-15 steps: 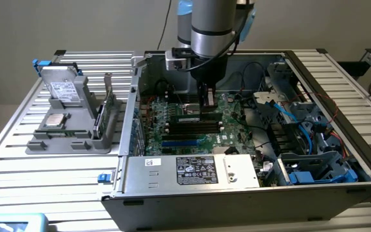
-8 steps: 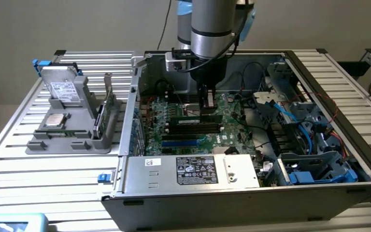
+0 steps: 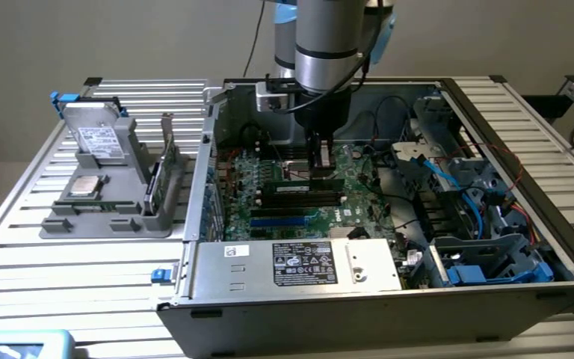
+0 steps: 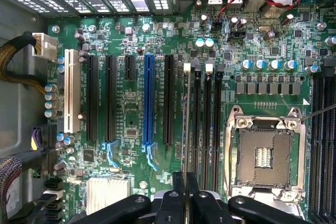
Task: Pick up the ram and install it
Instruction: 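Insert the ram into the slot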
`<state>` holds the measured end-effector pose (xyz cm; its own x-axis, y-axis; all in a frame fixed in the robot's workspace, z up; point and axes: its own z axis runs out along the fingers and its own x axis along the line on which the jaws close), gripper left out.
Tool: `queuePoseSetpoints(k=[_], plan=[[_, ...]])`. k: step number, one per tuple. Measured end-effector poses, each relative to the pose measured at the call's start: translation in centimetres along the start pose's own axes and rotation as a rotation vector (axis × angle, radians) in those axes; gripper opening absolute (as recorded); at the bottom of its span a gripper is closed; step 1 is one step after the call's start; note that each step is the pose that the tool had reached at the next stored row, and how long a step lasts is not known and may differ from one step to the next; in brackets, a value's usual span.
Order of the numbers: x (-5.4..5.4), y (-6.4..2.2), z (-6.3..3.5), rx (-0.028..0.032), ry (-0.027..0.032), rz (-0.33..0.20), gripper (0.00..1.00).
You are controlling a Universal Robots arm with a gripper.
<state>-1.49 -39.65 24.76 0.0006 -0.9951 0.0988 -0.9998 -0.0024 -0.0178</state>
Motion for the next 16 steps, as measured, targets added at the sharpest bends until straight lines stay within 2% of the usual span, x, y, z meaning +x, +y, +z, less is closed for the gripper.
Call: queuePoseSetpoints(k=[8, 16], plan=[[-0.19, 0.08, 0.32, 0.0024, 0.0001, 0.0, 0.13], [-0.24, 0.11, 0.7, 0.002, 0.0002, 0.006, 0.13]])
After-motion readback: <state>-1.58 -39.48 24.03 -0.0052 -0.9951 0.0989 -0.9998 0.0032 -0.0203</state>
